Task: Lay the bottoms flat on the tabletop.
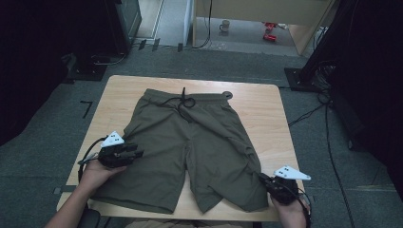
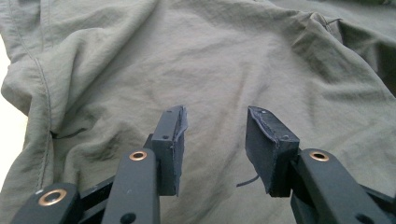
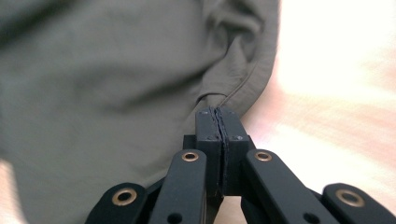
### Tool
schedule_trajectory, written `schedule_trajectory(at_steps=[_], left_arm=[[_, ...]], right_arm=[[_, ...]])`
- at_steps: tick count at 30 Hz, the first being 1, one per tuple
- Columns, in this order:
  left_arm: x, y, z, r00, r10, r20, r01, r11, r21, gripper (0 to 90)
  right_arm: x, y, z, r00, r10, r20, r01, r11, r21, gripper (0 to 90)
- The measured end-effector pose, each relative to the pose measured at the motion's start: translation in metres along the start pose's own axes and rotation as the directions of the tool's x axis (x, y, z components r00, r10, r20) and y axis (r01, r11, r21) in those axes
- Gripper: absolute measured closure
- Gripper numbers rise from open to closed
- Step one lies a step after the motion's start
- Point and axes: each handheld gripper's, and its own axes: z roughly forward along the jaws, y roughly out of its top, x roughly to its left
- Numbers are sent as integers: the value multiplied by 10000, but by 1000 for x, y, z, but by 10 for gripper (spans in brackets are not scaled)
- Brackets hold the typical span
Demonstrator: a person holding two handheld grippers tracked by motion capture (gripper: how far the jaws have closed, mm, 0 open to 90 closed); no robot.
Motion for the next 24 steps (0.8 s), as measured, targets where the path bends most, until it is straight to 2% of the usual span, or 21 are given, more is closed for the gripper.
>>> schedule_trajectory(at_steps=[3,7,12,15,16,17,18,19,21,24], left_arm=[[-1,0,1,10000,42,10,-42,10000,23,577],[-1,0,2,10000,89,21,-89,10000,31,578],[-3,0,5,9999,131,52,-132,9998,166,578],[-3,0,5,9998,167,59,-168,9996,238,577],[-3,-1,5,9998,178,69,-179,9995,247,578],[-3,-1,5,9998,189,66,-191,9995,258,577],[-3,-1,5,9998,193,73,-195,9995,254,578],[-4,-1,4,9998,204,73,-206,9995,252,577],[-3,-2,3,9998,200,61,-202,9995,235,577],[-3,-2,3,9998,170,47,-171,9996,215,577]], right_arm=[[-9,13,-14,9999,-33,141,38,9994,-330,898],[-26,27,-18,9990,173,409,-151,9984,-538,897],[-48,39,2,9963,239,824,-219,9994,-260,896],[-58,40,20,9933,41,1151,-45,10000,32,893],[-61,39,25,9927,104,1200,-121,9998,136,890],[-65,36,32,9926,206,1199,-236,9994,238,880],[-67,34,36,9931,293,1138,-320,9993,216,828],[-68,32,39,9937,306,1079,-317,9995,87,762],[-64,30,38,9940,338,1042,-329,9994,-104,694],[-43,34,20,9957,-142,911,220,9962,-848,656]])
